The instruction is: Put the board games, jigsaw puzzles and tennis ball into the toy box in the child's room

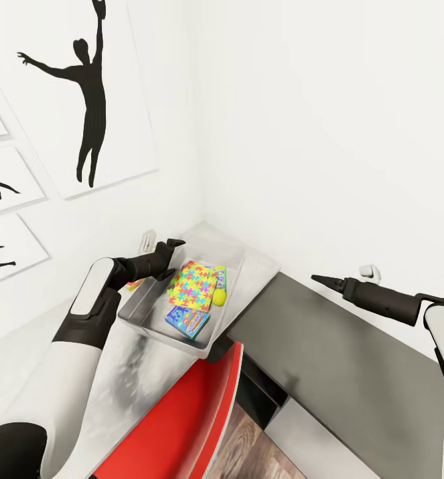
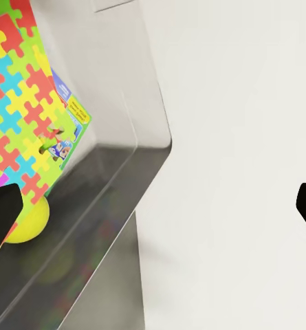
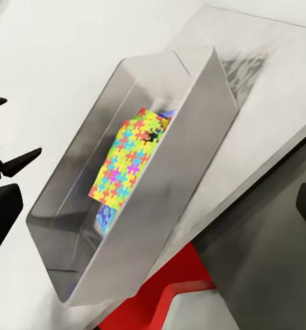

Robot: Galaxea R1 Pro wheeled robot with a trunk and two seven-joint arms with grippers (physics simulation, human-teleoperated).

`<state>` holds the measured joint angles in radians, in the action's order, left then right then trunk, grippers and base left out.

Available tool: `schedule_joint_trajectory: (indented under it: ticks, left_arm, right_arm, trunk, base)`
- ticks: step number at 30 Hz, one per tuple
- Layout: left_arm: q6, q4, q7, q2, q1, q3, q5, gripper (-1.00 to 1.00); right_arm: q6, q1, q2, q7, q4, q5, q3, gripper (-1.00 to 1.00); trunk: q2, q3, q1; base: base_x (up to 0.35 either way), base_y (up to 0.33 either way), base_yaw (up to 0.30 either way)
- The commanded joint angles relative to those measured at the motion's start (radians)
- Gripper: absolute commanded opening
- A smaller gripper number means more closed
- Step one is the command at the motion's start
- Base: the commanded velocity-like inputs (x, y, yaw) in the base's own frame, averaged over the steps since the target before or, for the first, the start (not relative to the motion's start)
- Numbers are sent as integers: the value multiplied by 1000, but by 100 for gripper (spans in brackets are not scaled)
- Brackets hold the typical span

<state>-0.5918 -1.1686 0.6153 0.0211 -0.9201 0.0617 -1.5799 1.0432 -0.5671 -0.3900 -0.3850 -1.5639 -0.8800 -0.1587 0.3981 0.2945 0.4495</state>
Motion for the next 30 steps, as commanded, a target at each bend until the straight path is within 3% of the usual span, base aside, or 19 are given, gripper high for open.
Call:
schedule_joint_trajectory:
  ticks: [1, 20, 22, 30]
  left_arm:
    - [2, -1, 9, 1, -1, 1, -10, 100]
    - [2, -1, 9, 1, -1, 1, -10, 100]
    - [-10, 8, 14, 4, -12, -10, -21, 100]
    - [-30, 12, 22, 11, -57, -29, -41, 100]
  right_arm:
    - [4, -1, 0, -10, 0, 9, -1, 100]
    - [4, -1, 0, -10, 0, 9, -1, 100]
    - [4, 1, -11, -22, -12, 10, -13, 100]
    - [4, 3, -12, -57, -33, 7, -29, 100]
  trunk:
    - [2, 2, 1]
    - [2, 2, 1]
    - [2, 2, 1]
    - [2, 0, 1]
  base:
    - [0, 0, 0]
    - [0, 0, 0]
    - [0, 0, 33]
    - [0, 0, 152]
